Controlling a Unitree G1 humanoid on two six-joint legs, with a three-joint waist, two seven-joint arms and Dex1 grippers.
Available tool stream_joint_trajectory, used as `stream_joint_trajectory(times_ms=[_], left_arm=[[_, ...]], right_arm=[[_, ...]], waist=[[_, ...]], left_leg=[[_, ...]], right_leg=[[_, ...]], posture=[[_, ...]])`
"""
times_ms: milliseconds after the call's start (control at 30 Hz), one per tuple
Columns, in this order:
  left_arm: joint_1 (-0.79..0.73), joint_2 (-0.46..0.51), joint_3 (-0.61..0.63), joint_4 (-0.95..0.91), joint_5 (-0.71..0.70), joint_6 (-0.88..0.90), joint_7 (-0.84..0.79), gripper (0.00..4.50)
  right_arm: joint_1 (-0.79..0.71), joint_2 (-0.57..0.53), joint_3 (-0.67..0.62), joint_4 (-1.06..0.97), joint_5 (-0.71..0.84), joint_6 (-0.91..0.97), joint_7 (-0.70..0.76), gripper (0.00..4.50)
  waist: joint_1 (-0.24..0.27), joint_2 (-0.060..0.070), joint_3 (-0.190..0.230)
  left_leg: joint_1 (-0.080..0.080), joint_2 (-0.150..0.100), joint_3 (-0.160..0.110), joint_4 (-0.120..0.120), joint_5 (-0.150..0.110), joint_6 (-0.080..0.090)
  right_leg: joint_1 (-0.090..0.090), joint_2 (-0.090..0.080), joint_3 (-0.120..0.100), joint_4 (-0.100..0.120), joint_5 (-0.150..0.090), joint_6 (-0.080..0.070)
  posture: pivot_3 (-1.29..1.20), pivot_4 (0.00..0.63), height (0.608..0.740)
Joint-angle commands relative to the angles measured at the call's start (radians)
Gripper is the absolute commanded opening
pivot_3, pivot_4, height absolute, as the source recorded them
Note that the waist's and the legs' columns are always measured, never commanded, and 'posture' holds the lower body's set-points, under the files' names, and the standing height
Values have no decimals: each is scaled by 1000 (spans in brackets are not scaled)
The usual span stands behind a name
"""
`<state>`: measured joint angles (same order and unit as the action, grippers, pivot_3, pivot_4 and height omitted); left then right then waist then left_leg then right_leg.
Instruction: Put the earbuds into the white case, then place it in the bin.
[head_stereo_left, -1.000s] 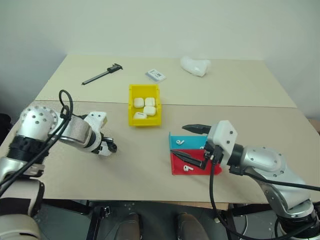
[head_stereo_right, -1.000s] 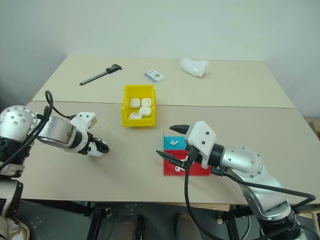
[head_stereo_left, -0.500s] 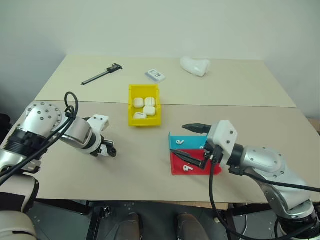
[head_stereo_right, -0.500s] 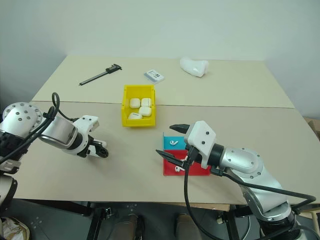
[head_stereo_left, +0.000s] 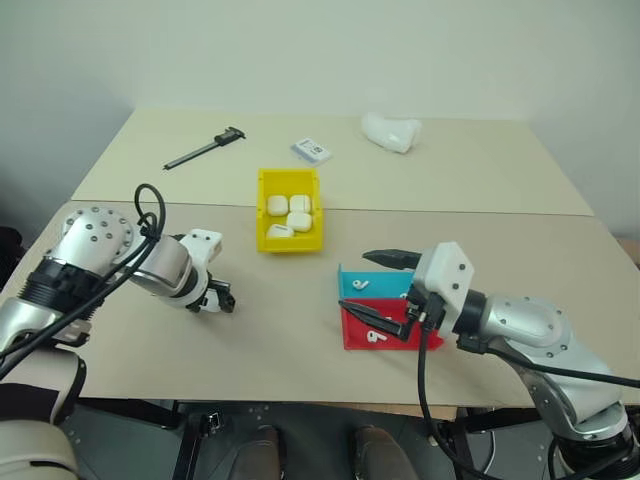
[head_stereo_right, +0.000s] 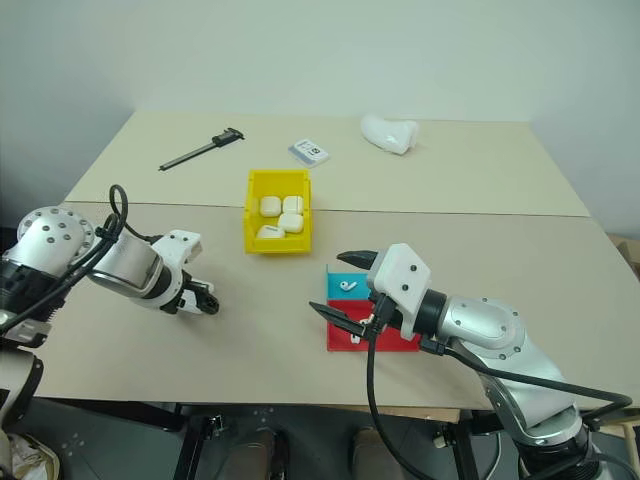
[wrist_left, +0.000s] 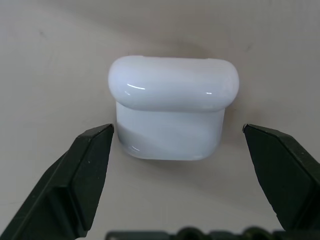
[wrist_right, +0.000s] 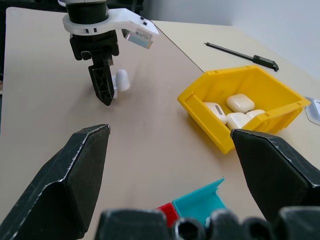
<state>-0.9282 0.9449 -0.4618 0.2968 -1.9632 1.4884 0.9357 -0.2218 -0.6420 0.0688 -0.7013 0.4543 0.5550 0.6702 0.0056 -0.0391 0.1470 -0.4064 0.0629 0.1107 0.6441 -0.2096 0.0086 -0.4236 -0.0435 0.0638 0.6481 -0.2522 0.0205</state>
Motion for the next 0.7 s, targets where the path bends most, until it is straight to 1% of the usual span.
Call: stream_joint_trajectory(times_ms=[33, 100, 133, 200, 267, 300, 433, 567, 633, 700], left_arm=[[-29, 0, 9, -7, -9, -3, 4, 4500], [-31, 2, 2, -12, -9, -2, 6, 4500], [-25, 2, 5, -16, -9, -7, 12, 4100], [-29, 8, -6, -14, -9, 4, 1, 3604], [-29, 14, -14, -14, -9, 14, -11, 2861], [-25, 17, -14, -16, -9, 12, -9, 2741], [-22, 43, -4, -35, -9, 12, -40, 2741], [2, 120, 14, -114, -9, -7, -59, 2741], [22, 173, 56, -173, -9, -38, -82, 2741], [62, 210, 160, -239, 54, -85, -163, 2741]], right_arm=[[-2, -2, -12, -44, 12, 3, -6, 4475], [-1, -3, -13, -46, 11, 4, -7, 4475], [-1, -3, -13, -47, 10, 4, -7, 4500], [-1, -4, -15, -48, 10, 4, -6, 4500], [-1, -6, -17, -48, 9, 3, -4, 4500], [-1, -7, -17, -47, 9, 3, -3, 4500], [-4, -9, -17, -42, 9, -1, 3, 4500], [-3, -14, -20, -26, 10, -15, 22, 4500], [-2, -19, -25, -14, 8, -23, 35, 4500], [-1, -28, -32, 3, 7, -34, 53, 4500]], waist=[[0, 0, 0], [0, 0, 0], [0, 0, 0], [0, 0, 0], [1, 0, 0], [1, 0, 0], [0, 0, 0], [-4, 0, 0], [-6, 0, 0], [-7, 0, 0]], left_leg=[[0, 0, 0, 0, 0, 0], [0, 0, 0, 0, 0, 0], [0, 0, 0, 0, 0, 0], [0, 0, 0, 0, 0, 0], [0, 0, 0, 0, 0, 0], [0, 0, 0, 0, 0, 0], [0, 0, 0, 0, 0, 0], [0, 0, 0, 0, 0, 0], [0, 0, 0, 0, 0, 0], [0, 0, 0, 0, 0, 0]], right_leg=[[0, 0, 0, 0, 0, 0], [0, 0, 0, 0, 0, 0], [0, 0, 0, 0, 0, 0], [0, 0, 0, 0, 0, 0], [0, 0, 0, 0, 0, 0], [0, 0, 0, 0, 0, 0], [0, 0, 0, 0, 0, 0], [0, 0, 0, 0, 0, 0], [0, 0, 0, 0, 0, 0], [0, 0, 0, 0, 0, 0]], posture=[[0, 150, 740], [0, 150, 740], [0, 150, 740], [0, 150, 740], [0, 150, 740], [0, 150, 740], [0, 150, 740], [0, 150, 740], [0, 150, 740], [0, 150, 740]])
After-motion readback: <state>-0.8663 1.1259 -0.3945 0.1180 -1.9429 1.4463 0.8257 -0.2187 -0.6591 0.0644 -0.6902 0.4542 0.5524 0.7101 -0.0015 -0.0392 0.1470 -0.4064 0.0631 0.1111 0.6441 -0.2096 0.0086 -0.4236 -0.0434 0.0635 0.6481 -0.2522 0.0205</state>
